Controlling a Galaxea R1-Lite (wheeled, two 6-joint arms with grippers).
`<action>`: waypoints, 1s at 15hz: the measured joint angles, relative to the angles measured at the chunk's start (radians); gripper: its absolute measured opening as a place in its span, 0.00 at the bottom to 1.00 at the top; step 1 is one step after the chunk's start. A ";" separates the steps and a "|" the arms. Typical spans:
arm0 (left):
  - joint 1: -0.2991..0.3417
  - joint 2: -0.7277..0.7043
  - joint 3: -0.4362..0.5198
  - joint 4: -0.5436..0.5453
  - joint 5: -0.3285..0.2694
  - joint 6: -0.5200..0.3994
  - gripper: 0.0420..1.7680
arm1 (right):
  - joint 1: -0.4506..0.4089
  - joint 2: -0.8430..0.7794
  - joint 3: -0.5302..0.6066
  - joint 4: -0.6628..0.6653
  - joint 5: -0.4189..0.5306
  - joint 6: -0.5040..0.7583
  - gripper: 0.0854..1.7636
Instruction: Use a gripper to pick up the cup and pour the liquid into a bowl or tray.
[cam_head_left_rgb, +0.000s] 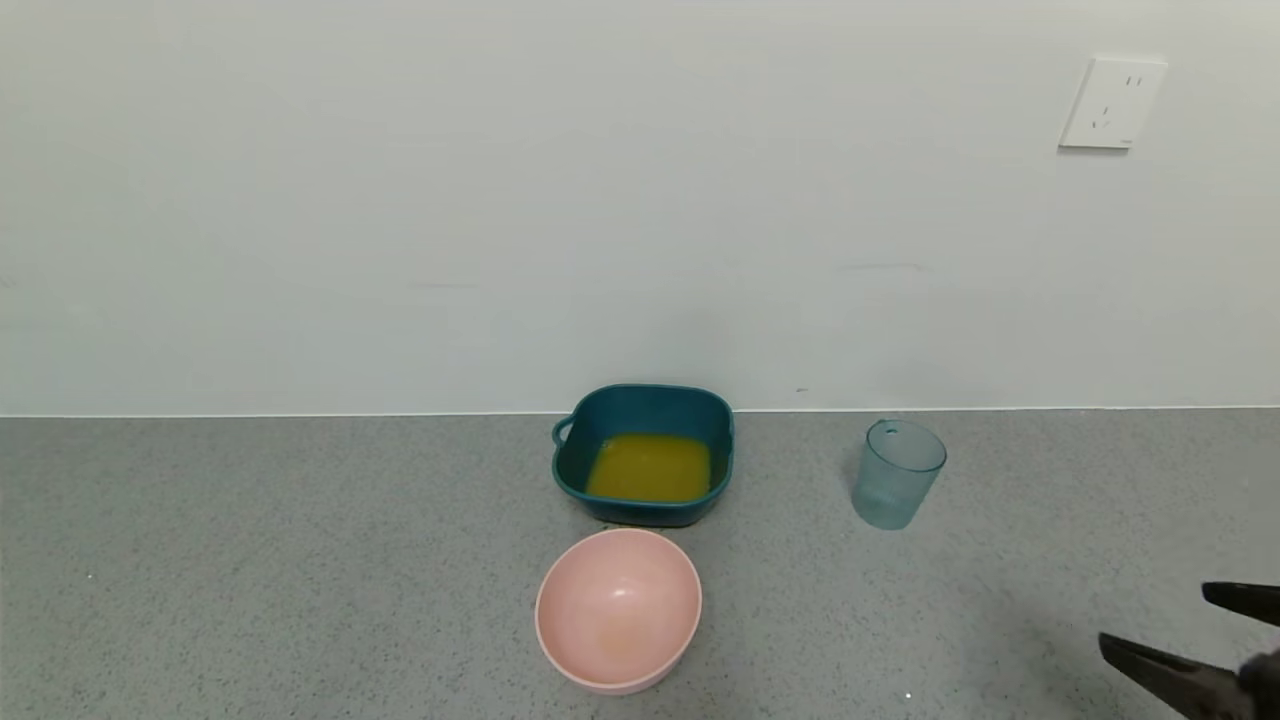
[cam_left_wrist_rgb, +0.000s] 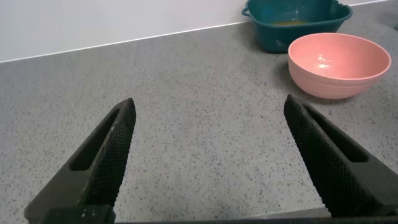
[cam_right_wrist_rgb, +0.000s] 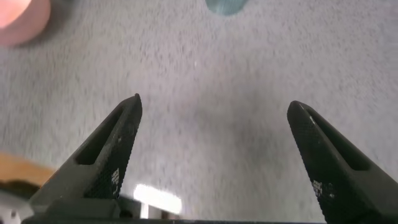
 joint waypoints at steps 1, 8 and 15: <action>0.000 0.000 0.000 0.000 0.000 0.000 0.97 | 0.000 -0.068 0.000 0.066 0.000 -0.014 0.96; 0.000 0.000 0.000 0.000 0.000 0.000 0.97 | -0.091 -0.499 -0.050 0.348 -0.057 -0.039 0.96; 0.000 0.000 0.000 0.000 0.000 0.000 0.97 | -0.289 -0.772 -0.067 0.401 -0.039 -0.038 0.96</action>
